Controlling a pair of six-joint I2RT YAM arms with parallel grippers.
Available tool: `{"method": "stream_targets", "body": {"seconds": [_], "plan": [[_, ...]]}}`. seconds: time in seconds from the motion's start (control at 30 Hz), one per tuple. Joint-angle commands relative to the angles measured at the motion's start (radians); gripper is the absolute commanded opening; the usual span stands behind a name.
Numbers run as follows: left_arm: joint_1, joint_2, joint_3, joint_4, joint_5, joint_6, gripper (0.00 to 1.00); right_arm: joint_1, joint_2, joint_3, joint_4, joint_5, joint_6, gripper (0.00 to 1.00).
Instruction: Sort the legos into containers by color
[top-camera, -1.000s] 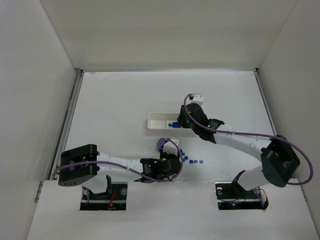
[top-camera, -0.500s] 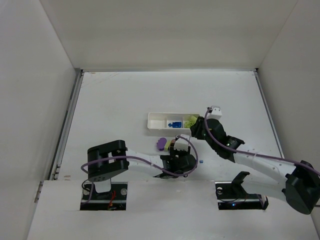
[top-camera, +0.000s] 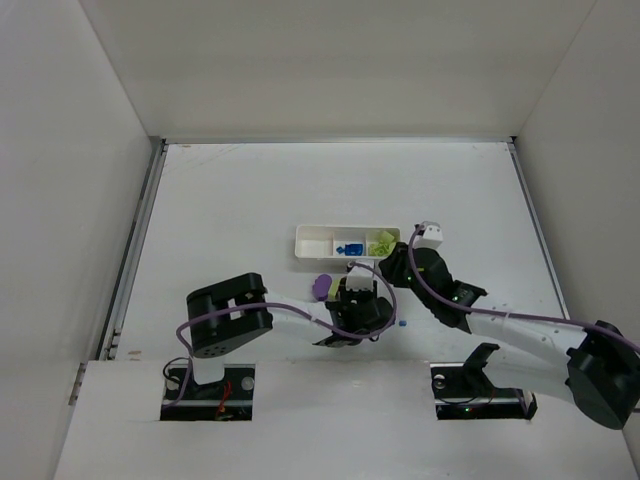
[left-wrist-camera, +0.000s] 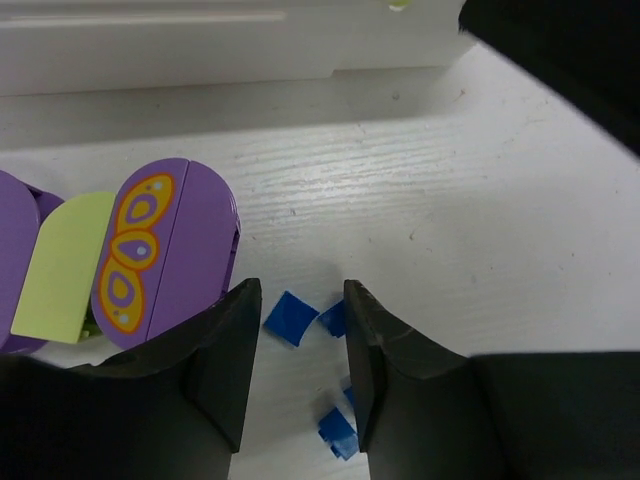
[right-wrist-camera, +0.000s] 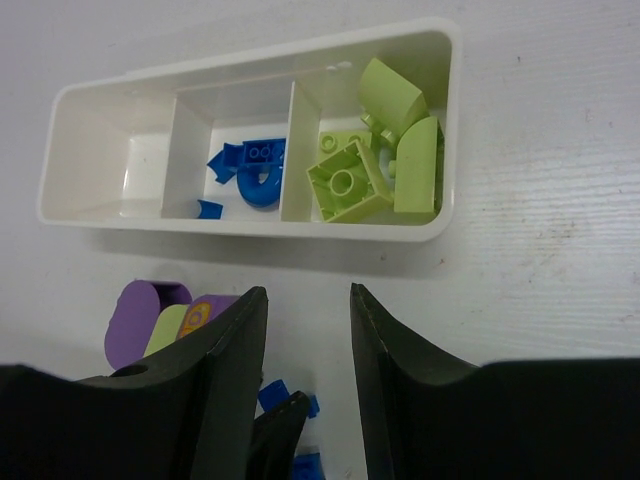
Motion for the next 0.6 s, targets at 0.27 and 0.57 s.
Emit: {"method": "stream_targets", "body": {"seconds": [0.27,0.57], "plan": [[-0.001,0.005,-0.022,-0.010,0.008,-0.032,0.27,0.011,0.004,-0.020,0.092,-0.006,0.016,0.45],[-0.021,-0.068,-0.060,-0.011,-0.008,-0.033,0.37,0.007,0.003,-0.026,0.092,-0.012,0.016,0.45]]}}
